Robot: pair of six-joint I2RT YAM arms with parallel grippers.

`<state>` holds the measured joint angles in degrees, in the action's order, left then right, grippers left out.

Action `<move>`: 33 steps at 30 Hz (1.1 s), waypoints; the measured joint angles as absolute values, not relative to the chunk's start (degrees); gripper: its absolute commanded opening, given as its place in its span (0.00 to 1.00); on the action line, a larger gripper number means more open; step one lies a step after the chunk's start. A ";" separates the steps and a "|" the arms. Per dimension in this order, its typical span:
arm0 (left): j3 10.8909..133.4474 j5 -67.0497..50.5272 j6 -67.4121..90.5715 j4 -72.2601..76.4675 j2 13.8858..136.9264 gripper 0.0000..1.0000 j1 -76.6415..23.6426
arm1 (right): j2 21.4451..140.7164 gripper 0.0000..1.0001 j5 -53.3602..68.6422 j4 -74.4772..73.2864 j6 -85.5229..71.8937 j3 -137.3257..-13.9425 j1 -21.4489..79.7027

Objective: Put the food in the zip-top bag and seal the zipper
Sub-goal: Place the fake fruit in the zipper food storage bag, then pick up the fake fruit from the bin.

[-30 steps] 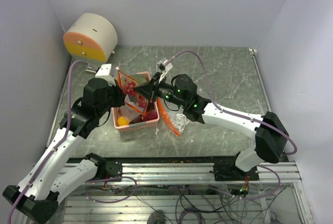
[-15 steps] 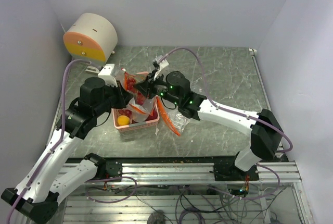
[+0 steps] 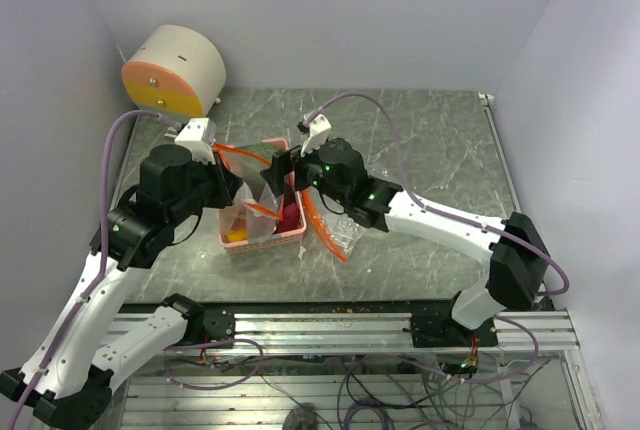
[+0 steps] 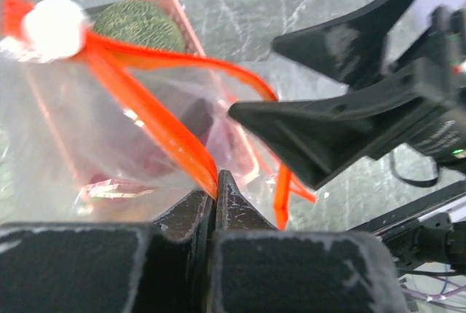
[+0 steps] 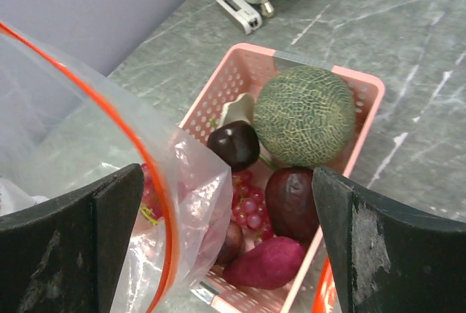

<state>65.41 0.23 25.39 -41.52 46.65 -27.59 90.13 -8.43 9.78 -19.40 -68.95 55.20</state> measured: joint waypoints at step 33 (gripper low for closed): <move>87.26 42.04 21.34 -65.39 46.04 0.07 -27.59 | 107.26 0.90 6.70 6.13 -13.89 -81.30 54.02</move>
